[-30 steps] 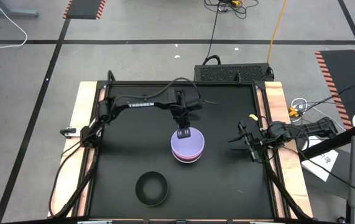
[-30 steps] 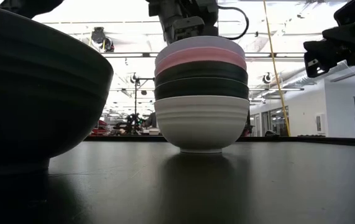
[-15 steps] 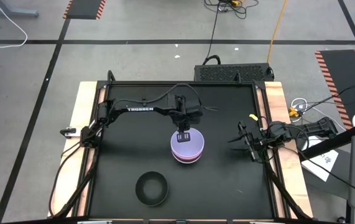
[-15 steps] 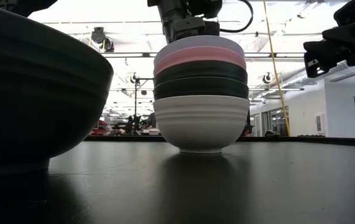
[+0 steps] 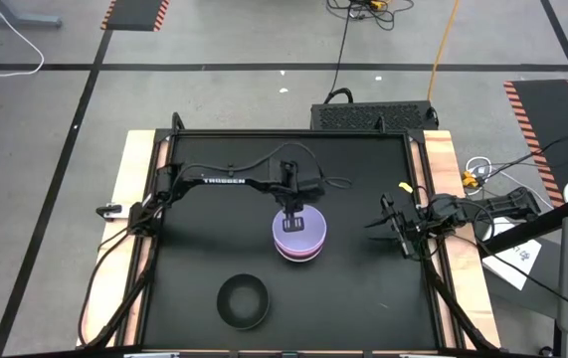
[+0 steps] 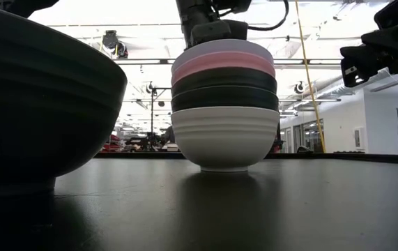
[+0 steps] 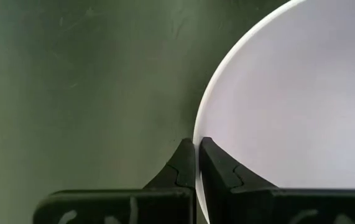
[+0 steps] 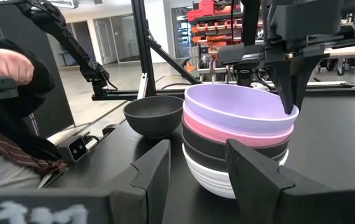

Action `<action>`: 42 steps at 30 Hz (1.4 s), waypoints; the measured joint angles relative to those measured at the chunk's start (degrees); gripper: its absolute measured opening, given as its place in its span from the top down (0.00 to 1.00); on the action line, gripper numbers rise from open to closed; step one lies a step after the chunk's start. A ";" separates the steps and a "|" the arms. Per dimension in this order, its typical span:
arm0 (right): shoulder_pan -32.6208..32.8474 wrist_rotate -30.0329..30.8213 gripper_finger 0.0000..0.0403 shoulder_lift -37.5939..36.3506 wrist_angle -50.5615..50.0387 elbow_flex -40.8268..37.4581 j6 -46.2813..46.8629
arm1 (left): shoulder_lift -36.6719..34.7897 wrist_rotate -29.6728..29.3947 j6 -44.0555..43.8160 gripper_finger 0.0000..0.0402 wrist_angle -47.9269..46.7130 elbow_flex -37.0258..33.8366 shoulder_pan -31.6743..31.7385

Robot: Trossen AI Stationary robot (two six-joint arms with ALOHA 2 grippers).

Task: Nest bowls inside each other
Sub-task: Stack the purple bowl into the pink bowl, then stack the black bowl into the purple bowl

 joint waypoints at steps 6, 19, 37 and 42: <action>0.00 0.00 0.64 0.00 -0.01 0.00 -0.03 | 0.03 -4.61 -0.99 0.99 -0.94 -0.02 -1.12; 0.00 -0.01 0.64 0.00 -0.03 0.00 0.10 | 0.16 -6.43 -0.62 0.94 -1.05 -0.13 -1.67; 0.00 -0.01 0.64 0.52 -0.05 0.00 0.12 | -2.45 -2.18 3.12 0.61 2.68 -0.24 -3.44; 0.00 0.01 0.64 1.02 -0.10 0.00 0.15 | -4.05 -2.35 2.42 0.50 2.97 -0.22 -4.14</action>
